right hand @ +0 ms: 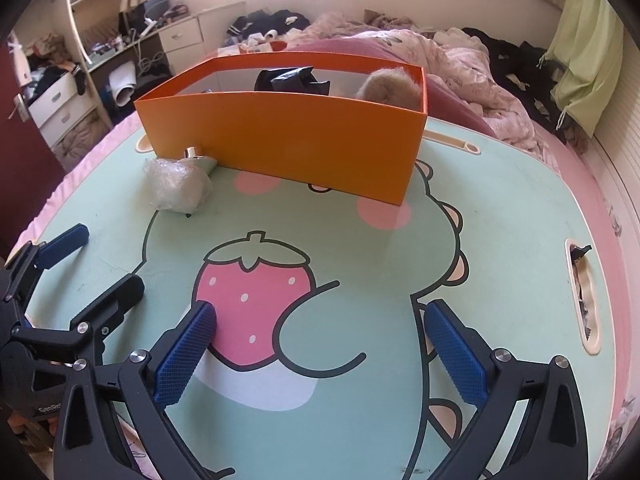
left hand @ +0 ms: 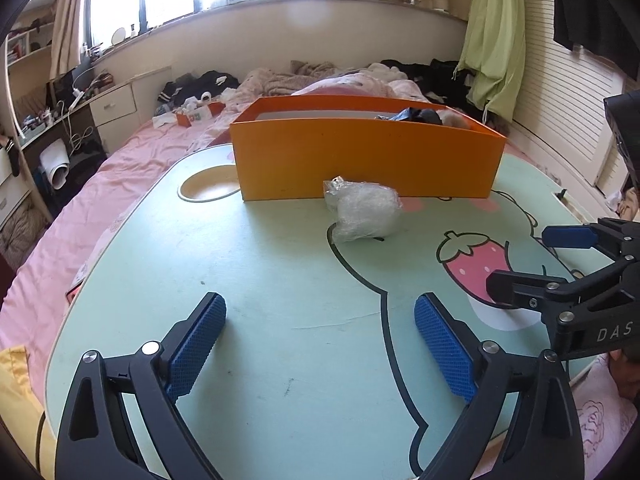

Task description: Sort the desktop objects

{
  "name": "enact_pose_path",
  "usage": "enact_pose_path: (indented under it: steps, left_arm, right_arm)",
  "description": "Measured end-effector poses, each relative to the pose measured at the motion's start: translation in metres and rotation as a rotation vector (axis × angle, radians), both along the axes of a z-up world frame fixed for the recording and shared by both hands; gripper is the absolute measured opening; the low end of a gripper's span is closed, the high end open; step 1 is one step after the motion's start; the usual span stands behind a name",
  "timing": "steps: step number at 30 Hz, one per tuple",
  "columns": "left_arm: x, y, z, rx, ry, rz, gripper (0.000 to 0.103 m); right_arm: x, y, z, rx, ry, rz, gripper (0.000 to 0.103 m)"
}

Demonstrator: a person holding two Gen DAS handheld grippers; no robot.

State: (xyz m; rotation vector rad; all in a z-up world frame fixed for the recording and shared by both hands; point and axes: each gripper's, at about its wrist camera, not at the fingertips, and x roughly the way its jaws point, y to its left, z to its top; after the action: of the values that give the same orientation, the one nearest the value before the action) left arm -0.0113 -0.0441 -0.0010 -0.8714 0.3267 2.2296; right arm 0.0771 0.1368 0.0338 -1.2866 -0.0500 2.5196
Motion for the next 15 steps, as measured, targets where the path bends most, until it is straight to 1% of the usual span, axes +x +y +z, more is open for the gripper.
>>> enact_pose_path:
  steps: [1, 2, 3, 15]
  left_arm:
    - [-0.0001, -0.0004, -0.0003, 0.001, -0.001, 0.0, 0.097]
    - [-0.0011, 0.0, -0.0005, -0.004, -0.002, 0.007, 0.101]
    - [-0.0027, -0.0001, -0.0007, -0.008, -0.009, 0.018, 0.103]
    - [-0.0015, -0.0002, -0.0005, -0.008, -0.005, 0.013, 0.103]
  right_arm:
    - [0.0, 0.0002, 0.0, 0.0, 0.001, 0.0, 0.103]
    - [0.0001, 0.001, 0.0001, 0.0, 0.001, -0.002, 0.103]
    - [0.0002, 0.0005, -0.0001, -0.001, 0.002, -0.004, 0.103]
    - [0.0011, 0.0011, 0.0004, 0.0, 0.007, -0.005, 0.103]
